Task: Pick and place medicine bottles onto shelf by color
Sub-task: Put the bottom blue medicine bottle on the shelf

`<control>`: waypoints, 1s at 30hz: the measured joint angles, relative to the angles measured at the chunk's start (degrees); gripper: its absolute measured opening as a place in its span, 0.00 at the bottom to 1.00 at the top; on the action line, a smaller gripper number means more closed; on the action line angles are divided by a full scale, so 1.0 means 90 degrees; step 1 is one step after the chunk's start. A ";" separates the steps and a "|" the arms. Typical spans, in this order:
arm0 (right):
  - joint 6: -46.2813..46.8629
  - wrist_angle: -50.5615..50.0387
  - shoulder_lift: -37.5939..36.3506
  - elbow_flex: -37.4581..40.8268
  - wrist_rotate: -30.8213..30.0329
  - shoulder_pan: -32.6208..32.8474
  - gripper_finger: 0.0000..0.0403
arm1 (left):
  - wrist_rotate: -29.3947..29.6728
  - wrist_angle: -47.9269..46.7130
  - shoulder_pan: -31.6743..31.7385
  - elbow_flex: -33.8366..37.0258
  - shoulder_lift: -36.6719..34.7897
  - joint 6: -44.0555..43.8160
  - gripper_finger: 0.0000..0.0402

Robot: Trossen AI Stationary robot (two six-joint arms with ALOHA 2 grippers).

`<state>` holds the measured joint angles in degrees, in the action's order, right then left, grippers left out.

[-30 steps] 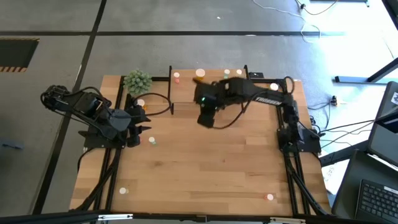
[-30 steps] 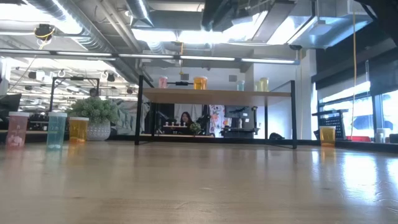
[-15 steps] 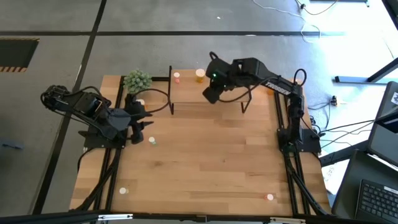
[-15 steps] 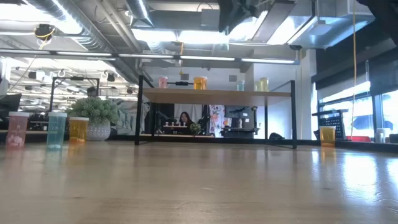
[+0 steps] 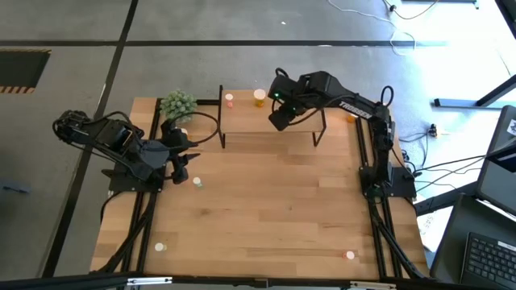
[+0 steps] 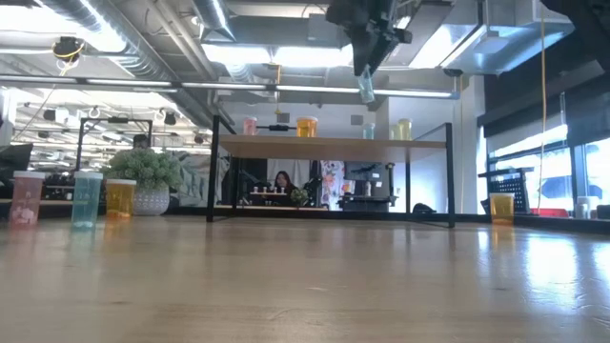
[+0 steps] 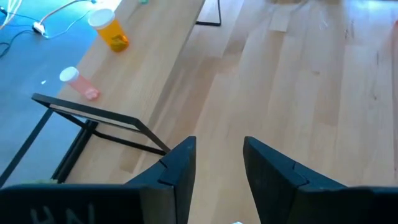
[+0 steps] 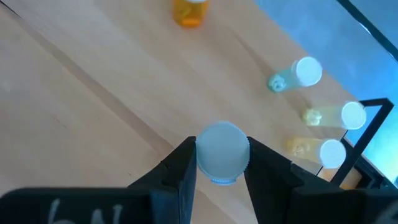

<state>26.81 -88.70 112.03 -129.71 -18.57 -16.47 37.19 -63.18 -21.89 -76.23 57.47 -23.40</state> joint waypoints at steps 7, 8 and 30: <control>-0.0004 0.0197 0.0002 0.0409 -0.0201 0.0000 0.29 | 0.0000 0.0000 0.0001 0.0000 0.0000 0.0002 0.32; -0.0013 0.0266 0.0002 0.0450 -0.0211 0.0000 0.29 | 0.0002 0.0000 0.0000 0.0000 0.0000 0.0002 0.32; -0.0539 0.0697 -0.0032 0.0360 0.0070 -0.0107 0.29 | 0.0124 0.0155 0.0001 0.0000 0.0005 -0.0006 0.32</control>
<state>21.96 -82.43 111.74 -126.48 -17.93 -17.43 38.30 -61.78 -21.88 -76.23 57.52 -23.45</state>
